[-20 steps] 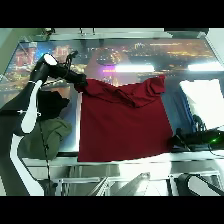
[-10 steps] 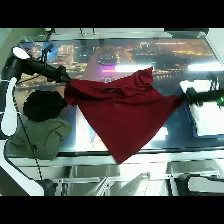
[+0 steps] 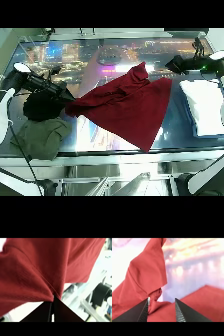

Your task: Fold the shirts.

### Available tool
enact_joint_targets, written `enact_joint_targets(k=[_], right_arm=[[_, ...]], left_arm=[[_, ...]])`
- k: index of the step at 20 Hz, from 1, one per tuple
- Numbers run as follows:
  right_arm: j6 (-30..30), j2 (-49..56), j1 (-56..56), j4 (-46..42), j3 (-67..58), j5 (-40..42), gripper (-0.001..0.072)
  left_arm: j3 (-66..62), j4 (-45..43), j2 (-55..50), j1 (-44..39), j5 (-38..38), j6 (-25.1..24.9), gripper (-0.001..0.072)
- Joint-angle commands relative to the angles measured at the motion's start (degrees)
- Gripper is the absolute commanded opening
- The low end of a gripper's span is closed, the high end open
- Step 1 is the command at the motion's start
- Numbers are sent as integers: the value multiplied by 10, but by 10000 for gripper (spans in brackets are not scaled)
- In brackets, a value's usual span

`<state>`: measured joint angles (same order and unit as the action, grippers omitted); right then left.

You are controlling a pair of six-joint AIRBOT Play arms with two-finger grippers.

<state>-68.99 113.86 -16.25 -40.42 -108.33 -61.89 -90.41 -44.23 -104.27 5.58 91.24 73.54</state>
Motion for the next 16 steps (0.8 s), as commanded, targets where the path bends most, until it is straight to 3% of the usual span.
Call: enact_joint_targets(k=[1, 2, 3, 7, 9, 12, 16], right_arm=[[-24, 12, -16, 2, -34, -78, 271], [-45, 12, -25, 2, -34, -115, 5], [-55, 12, -35, 1, -34, -155, 15], [-77, -6, -50, -5, -29, -288, 15], [-76, -49, -50, -5, 20, -301, 16], [-36, -191, -52, -5, 222, -251, 16], [-22, -459, -59, 0, 612, -96, 18]], left_arm=[[-13, 5, 6, 18, -51, -2, 20], [-36, 4, -5, 20, -58, -2, 209], [-60, 2, -18, 20, -60, -1, 334], [-157, -90, -54, 14, -59, -1, 334], [-191, -148, -61, 8, -50, -4, 334], [-200, -151, -55, -9, -2, -66, 334], [-200, -153, -33, -49, 38, -141, 334]])
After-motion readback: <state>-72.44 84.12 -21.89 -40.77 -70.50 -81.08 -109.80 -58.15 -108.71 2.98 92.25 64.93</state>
